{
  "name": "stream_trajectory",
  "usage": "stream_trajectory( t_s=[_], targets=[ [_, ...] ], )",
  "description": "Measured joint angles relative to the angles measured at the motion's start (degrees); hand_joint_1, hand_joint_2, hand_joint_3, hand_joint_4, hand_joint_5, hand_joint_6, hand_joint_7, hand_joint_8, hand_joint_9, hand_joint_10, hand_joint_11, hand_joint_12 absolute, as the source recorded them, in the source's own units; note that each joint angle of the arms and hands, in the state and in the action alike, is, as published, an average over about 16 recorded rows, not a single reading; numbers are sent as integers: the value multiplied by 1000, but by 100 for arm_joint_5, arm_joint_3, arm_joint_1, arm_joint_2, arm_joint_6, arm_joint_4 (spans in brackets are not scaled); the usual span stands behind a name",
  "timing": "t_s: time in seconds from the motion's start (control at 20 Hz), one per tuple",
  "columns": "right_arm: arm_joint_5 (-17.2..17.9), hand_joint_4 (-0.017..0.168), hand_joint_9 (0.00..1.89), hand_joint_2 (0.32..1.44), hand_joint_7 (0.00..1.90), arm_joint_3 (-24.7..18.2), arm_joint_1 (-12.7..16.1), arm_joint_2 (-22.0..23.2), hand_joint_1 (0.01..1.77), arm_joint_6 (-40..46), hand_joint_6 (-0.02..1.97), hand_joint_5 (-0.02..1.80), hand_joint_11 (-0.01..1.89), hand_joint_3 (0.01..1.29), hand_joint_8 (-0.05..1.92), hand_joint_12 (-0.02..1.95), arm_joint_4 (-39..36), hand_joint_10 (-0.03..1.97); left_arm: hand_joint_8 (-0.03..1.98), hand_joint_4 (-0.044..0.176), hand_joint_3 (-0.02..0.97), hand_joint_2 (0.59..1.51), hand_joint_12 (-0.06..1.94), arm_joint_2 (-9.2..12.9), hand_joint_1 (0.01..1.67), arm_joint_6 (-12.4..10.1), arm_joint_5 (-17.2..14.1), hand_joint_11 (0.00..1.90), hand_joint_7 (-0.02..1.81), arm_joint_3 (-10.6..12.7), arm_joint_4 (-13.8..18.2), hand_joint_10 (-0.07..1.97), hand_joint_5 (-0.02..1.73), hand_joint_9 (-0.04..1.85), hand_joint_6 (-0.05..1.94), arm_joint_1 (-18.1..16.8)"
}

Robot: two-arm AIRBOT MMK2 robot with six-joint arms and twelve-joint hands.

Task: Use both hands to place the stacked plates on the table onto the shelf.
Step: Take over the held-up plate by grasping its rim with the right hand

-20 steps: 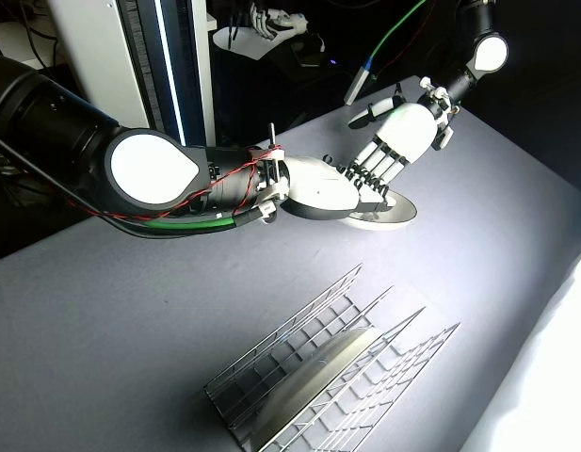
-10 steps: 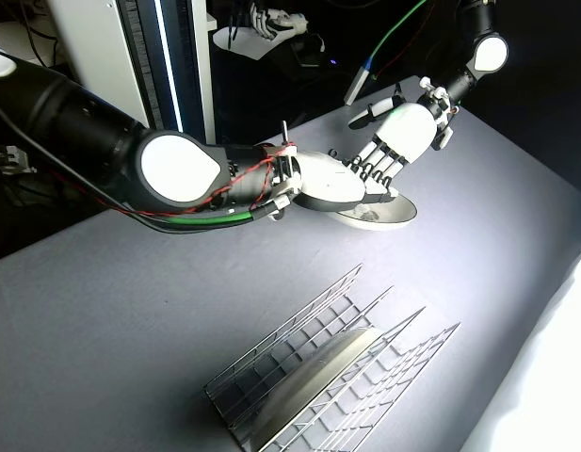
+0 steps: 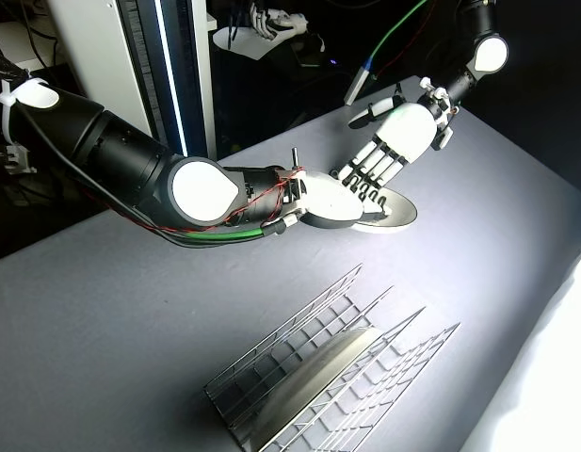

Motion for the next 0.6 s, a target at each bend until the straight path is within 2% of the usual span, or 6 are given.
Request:
stream_trajectory(
  t_s=[0.6],
  targets=[
    [48, 9, 21, 785, 13, -39, 209, 69, 878, -10, 32, 19, 11, 15, 14, -4, -1, 15, -11, 10, 19, 1108, 0, 0, 17, -14, -88, 14, -12, 68, -36, 1, 14, 17, 17, -86]
  ],
)
